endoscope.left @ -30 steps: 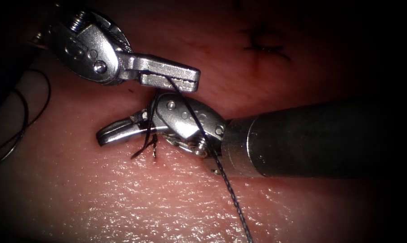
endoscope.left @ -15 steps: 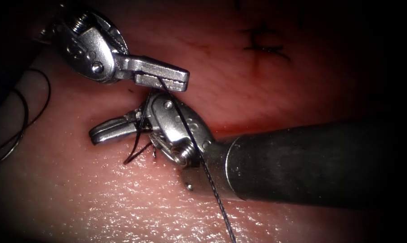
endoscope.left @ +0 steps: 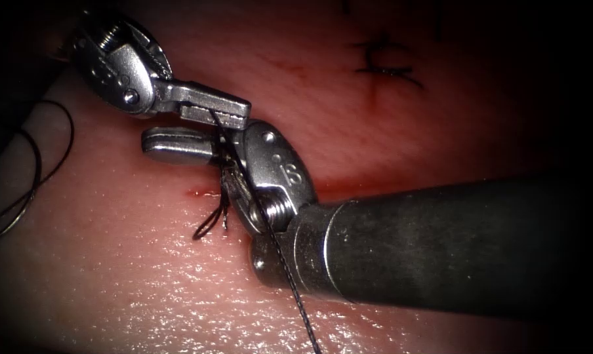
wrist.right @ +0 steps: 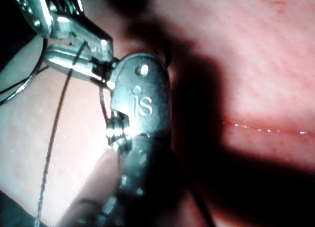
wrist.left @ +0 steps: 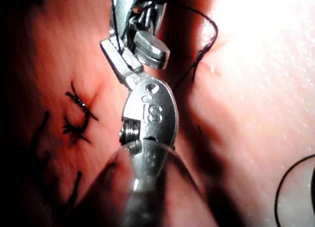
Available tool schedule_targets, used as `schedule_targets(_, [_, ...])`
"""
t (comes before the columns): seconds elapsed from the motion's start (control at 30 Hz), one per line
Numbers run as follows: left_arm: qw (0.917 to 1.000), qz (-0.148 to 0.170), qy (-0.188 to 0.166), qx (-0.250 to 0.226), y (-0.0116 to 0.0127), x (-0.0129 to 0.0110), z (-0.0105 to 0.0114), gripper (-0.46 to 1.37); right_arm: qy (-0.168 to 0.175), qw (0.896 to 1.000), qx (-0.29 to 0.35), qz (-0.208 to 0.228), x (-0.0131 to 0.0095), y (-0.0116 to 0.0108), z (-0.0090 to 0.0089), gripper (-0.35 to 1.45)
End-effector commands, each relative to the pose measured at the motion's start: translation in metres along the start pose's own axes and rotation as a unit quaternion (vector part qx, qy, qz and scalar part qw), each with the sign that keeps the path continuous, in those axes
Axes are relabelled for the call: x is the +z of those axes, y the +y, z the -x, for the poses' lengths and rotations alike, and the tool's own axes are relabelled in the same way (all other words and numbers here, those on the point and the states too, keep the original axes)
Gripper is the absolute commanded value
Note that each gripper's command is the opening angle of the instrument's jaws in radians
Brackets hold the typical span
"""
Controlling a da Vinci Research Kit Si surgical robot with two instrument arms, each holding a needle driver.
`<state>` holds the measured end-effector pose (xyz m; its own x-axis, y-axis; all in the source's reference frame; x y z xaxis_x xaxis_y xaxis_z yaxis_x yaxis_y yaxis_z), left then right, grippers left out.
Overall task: Wound Closure
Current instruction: Wrap suture counter-clockwise once around right grasper
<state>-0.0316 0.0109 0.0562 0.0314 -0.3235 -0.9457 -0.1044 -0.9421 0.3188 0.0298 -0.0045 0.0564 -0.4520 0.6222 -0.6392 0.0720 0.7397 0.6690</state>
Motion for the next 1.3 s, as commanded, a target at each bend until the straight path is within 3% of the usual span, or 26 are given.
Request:
schedule_targets(0.03, [1.0,-0.001,0.001,-0.002,0.0,-0.0001,0.0,-0.35,0.002,1.0,0.002,0.006,0.0,0.0,-0.0001,-0.35])
schedule_targets(0.43, [0.9999,-0.015,0.001,0.002,0.001,-0.003,0.0006,-0.35,0.01,0.999,0.009,0.034,-0.002,0.0004,-0.0007,-0.35])
schedule_targets(1.0, [0.9999,-0.011,-0.004,-0.004,0.0048,-0.0026,0.0017,-0.35,0.035,0.995,0.027,0.089,-0.0035,0.001,-0.0019,-0.35])
schedule_targets(1.3, [0.9999,-0.011,-0.009,-0.006,0.0062,-0.0021,0.0015,-0.35,0.026,0.997,0.024,0.07,-0.0031,0.0022,-0.0014,-0.35])
